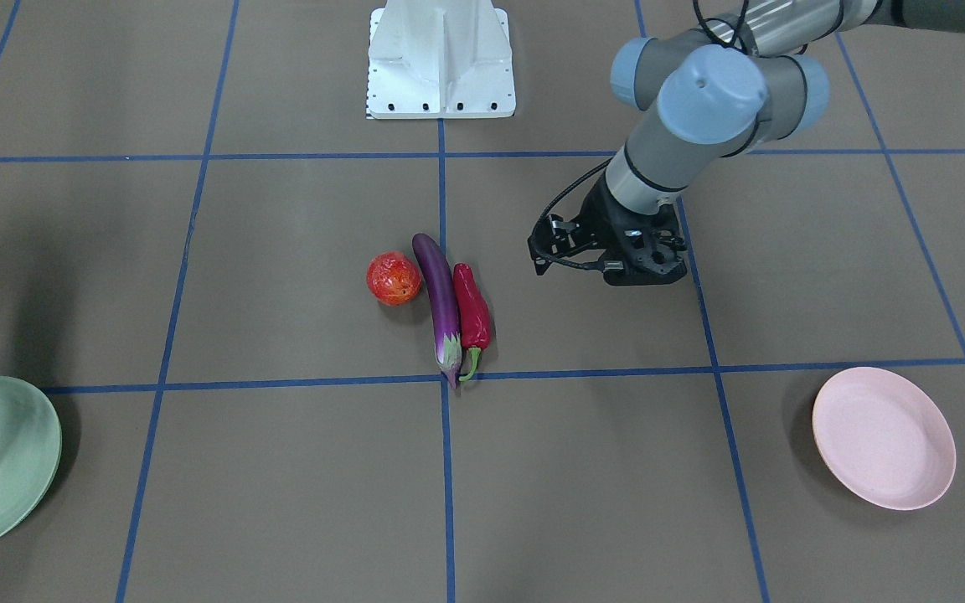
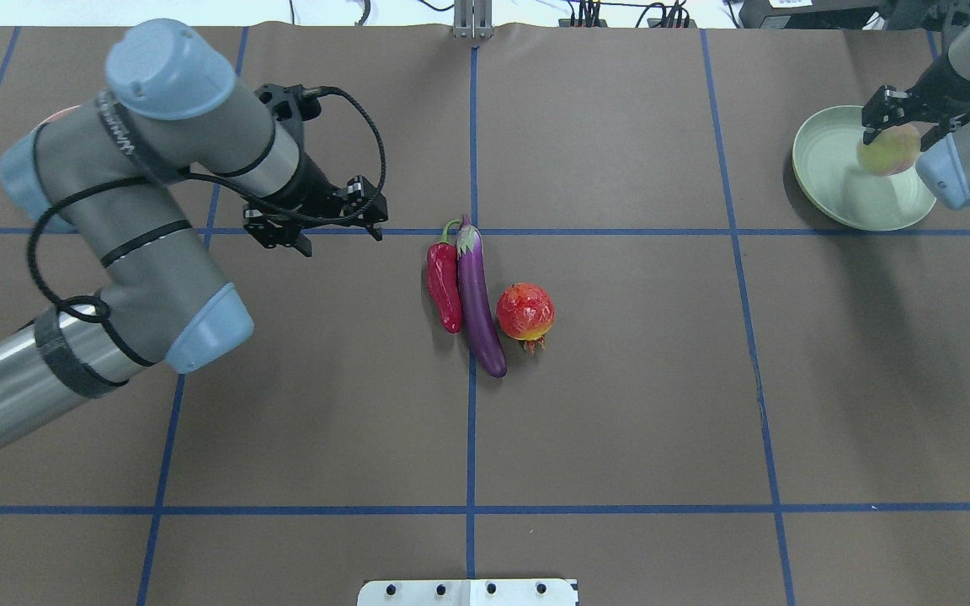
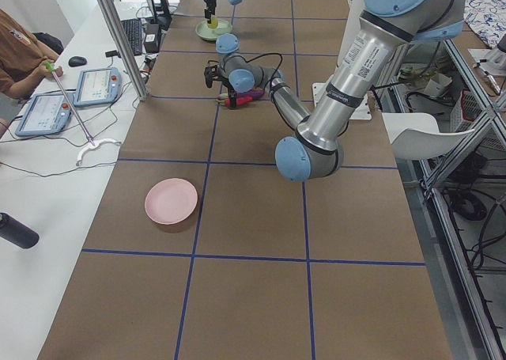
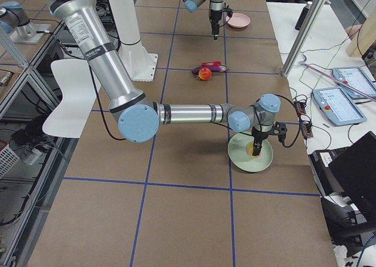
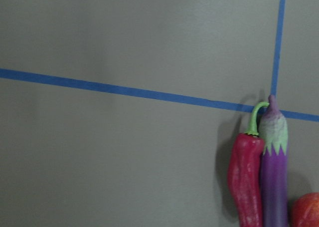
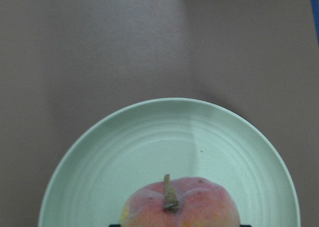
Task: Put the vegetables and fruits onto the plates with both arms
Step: 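Lower the left gripper onto the red chili pepper and grasp it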
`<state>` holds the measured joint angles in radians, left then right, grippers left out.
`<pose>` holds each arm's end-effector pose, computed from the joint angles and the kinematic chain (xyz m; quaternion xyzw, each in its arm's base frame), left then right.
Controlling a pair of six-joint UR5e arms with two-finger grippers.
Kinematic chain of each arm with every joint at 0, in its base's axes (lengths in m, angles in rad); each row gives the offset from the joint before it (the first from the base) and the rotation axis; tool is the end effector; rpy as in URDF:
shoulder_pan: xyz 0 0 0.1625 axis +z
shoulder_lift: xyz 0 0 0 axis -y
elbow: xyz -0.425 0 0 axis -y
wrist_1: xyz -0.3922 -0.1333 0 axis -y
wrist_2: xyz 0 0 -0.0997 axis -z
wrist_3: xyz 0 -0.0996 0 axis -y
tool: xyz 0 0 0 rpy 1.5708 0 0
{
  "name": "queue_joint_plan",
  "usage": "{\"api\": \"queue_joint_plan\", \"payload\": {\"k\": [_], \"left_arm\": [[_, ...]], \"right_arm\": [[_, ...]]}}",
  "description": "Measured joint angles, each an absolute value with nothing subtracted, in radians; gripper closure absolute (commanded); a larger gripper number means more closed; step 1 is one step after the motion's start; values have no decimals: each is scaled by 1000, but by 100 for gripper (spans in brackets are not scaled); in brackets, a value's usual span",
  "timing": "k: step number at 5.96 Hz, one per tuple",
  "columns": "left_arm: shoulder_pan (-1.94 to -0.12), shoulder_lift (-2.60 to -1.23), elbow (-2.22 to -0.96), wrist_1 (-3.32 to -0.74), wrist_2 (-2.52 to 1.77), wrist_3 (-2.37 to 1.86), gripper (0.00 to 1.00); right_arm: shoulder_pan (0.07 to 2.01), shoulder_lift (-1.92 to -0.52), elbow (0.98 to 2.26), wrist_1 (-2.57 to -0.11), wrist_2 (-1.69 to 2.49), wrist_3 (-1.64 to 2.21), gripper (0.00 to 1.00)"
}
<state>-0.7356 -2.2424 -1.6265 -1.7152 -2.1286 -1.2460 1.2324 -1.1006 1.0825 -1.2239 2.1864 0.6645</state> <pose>0.4547 -0.5202 0.2125 -0.0100 0.4764 -0.0640 0.8769 -0.1627 -0.6905 0.5932 -0.0069 -0.3371 0.1037 0.9357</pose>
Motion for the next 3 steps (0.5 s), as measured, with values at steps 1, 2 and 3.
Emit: {"api": "queue_joint_plan", "payload": {"k": [1, 2, 3], "left_arm": [[-699, -2347, -1524, -1675, -2075, -1243, 0], [-668, -2441, -1403, -1662, -2046, -1241, 0], [-642, -2488, -1325, -1661, -2036, -1240, 0]], "right_arm": [[1234, -1116, 1084, -1223, 2190, 632, 0], [1237, -1122, 1099, -1223, 2192, 611, 0], [1243, -1125, 1123, -1225, 2206, 603, 0]]}}
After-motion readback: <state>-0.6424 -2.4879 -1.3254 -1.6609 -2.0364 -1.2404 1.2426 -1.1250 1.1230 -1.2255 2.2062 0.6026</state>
